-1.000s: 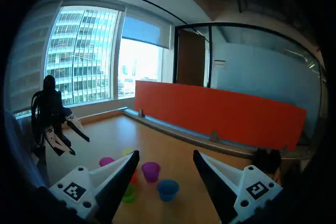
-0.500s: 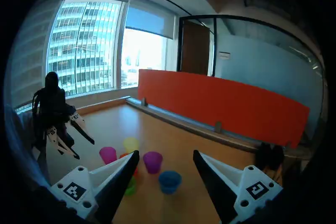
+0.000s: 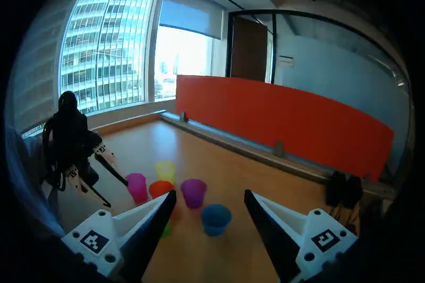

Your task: Pour water

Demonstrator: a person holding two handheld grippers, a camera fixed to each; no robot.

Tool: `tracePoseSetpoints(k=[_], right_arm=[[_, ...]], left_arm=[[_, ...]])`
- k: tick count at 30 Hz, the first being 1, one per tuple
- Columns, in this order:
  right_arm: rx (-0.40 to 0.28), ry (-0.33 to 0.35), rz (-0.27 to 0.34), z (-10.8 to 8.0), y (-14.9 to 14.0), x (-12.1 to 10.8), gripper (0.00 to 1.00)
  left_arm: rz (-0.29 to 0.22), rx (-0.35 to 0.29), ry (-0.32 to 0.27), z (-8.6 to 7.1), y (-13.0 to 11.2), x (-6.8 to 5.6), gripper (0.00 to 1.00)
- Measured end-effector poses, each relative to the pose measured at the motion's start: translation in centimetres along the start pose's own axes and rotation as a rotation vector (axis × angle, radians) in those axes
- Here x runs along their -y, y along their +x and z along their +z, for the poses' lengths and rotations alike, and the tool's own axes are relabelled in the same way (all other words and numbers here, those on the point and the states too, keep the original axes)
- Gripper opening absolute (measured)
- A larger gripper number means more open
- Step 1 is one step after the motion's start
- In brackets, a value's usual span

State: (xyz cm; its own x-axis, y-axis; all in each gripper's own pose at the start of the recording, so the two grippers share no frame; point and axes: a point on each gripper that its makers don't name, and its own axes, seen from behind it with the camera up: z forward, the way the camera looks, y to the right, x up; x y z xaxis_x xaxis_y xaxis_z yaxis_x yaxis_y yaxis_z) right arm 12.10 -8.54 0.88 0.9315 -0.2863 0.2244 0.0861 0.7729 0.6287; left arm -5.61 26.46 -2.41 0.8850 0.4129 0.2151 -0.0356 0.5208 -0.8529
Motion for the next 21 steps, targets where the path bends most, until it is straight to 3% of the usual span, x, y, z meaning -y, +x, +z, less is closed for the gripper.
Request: tracePoseSetpoints(k=[21], right_arm=[[0.029, 0.010, -0.014, 1.0, -1.5, -0.4, 0.99]], left_arm=[[0.004, 0.086, 0.027, 5.0, -2.4, 1.1, 0.95]])
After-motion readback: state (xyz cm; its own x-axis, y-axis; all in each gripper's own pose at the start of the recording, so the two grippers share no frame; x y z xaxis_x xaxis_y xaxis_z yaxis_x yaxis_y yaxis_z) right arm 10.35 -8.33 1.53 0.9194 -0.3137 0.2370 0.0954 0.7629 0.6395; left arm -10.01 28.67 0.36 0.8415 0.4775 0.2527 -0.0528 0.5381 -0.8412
